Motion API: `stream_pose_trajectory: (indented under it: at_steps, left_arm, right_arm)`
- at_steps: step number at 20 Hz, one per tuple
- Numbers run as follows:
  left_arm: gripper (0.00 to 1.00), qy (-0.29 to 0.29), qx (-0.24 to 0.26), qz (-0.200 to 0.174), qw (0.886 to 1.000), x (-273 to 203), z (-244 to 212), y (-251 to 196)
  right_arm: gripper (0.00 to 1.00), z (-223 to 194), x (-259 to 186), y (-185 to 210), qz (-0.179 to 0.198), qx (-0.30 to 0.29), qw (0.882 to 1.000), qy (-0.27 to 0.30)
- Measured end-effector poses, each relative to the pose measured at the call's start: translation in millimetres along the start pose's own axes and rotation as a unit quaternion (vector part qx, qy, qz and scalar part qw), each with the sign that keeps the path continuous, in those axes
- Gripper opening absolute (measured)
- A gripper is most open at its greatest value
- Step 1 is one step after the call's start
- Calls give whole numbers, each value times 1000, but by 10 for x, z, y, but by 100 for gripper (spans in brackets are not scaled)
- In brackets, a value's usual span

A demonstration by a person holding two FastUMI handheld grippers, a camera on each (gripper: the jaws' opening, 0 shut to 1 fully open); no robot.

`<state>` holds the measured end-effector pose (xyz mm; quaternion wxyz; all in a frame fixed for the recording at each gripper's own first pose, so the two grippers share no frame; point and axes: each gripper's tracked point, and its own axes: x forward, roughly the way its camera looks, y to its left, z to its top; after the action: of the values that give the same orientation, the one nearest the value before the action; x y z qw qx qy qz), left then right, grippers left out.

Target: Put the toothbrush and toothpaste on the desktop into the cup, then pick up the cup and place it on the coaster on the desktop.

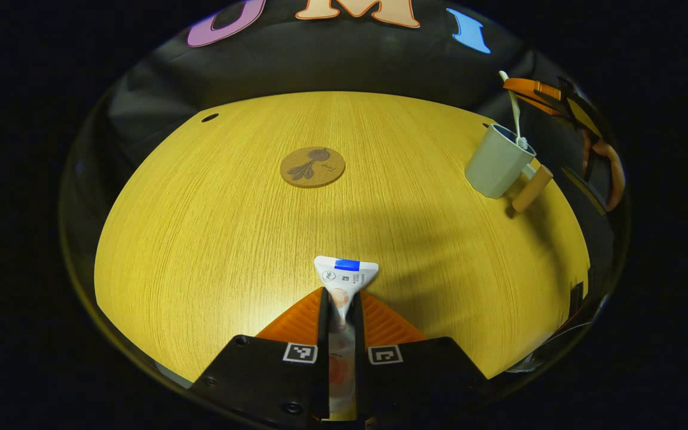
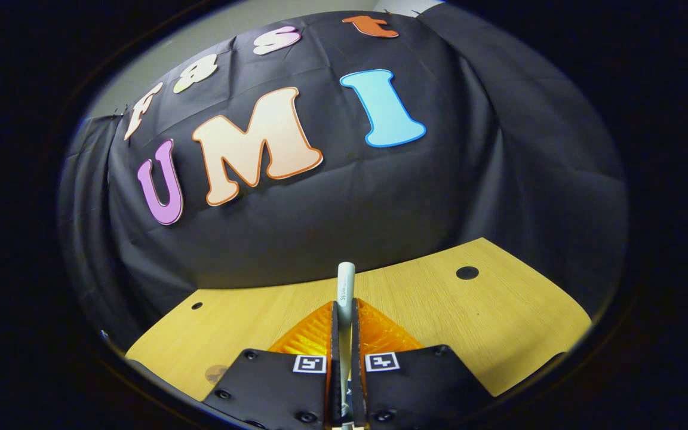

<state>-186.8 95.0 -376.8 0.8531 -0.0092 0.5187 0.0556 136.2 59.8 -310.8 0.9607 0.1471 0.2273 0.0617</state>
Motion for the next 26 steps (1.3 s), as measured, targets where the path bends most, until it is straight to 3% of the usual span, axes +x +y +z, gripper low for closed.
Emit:
stream_pose_trajectory:
  at_steps: [2,5,7,8,10,19,26]
  left_arm:
    - [16,-3,1,3,1000,-22,15,9]
    - [14,-4,1,7,1000,-27,19,6]
    - [14,-7,1,5,1000,-22,21,-2]
    - [14,-10,1,4,1000,-4,24,-13]
    - [10,-22,15,-3,1000,-28,44,-5]
    - [8,-75,-1,-24,997,-234,221,-58]
    - [8,-177,5,-36,983,-466,914,-242]
  right_arm:
    - [9,-103,-55,14,3,-7,1000,16]
    - [25,-131,-202,9,10,-8,1000,25]
    - [43,-116,-228,15,15,-1,1000,24]
    - [65,-111,-282,-5,14,3,1000,26]
    - [87,-123,-414,-81,14,5,999,29]
    - [87,-398,-939,-460,5,-2,998,62]
    - [87,-644,-1277,-575,10,-12,996,91]
